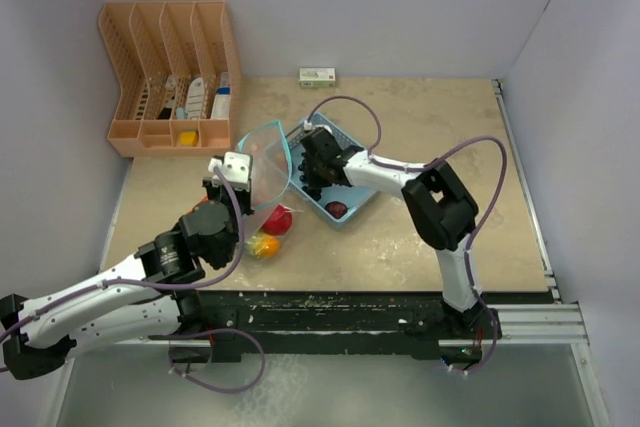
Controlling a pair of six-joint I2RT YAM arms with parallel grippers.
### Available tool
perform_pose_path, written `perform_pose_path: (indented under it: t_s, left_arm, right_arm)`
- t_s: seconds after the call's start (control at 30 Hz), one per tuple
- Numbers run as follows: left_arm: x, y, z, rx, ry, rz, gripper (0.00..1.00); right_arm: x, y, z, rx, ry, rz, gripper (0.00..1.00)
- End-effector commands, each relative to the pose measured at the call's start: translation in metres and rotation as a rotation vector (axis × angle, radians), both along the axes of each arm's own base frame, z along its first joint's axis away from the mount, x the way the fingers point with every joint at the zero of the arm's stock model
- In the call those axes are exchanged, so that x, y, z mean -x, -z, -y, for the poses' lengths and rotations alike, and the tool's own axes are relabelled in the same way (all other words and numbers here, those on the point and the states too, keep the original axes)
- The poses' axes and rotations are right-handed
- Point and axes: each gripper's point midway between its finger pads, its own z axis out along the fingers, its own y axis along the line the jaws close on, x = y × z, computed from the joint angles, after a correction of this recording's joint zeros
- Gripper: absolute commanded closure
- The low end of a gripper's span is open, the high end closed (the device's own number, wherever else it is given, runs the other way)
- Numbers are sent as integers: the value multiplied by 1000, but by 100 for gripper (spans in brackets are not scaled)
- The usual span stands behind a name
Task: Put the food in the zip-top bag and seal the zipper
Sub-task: Pick up the fake fruit from the bin, then place the fake fruit in the zipper food storage bag.
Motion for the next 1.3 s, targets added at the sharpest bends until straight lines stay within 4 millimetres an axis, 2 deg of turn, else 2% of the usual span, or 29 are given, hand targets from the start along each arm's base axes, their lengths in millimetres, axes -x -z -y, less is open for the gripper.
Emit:
perform_pose_path:
  t_s: [0.0,0.17,0.27,0.37,0.5,0.67,0.73,0.87,1.0,1.27]
  left_arm:
    - [-1,0,-4,23,-24,6,100]
    - [-3,4,0,13,-26,5,100]
    - [-5,7,3,13,-24,2,100]
    - [-7,11,9,15,-14,-2,100]
    - [-11,19,18,4,-9,-9,100]
    - [-19,33,29,-6,-2,-22,100]
    - [-23,39,33,-10,4,-31,100]
    - [-30,47,43,-11,15,-51,100]
    - [-34,49,52,-8,36,-55,100]
    - [-36,41,56,-7,46,-49,100]
  right_arm:
    - [8,-42,25,13,45,68,100]
    - [12,-119,32,-116,48,214,100]
    - [20,-158,33,-193,30,273,100]
    - [31,-190,37,-262,13,319,100]
    - [50,-237,52,-356,13,406,100]
    - [72,-284,64,-449,-16,485,100]
    - [75,-301,68,-466,-31,538,100]
    - [89,-319,62,-579,-71,558,100]
    - [96,-317,44,-689,-84,530,100]
    - [105,-305,-17,-739,-145,483,100]
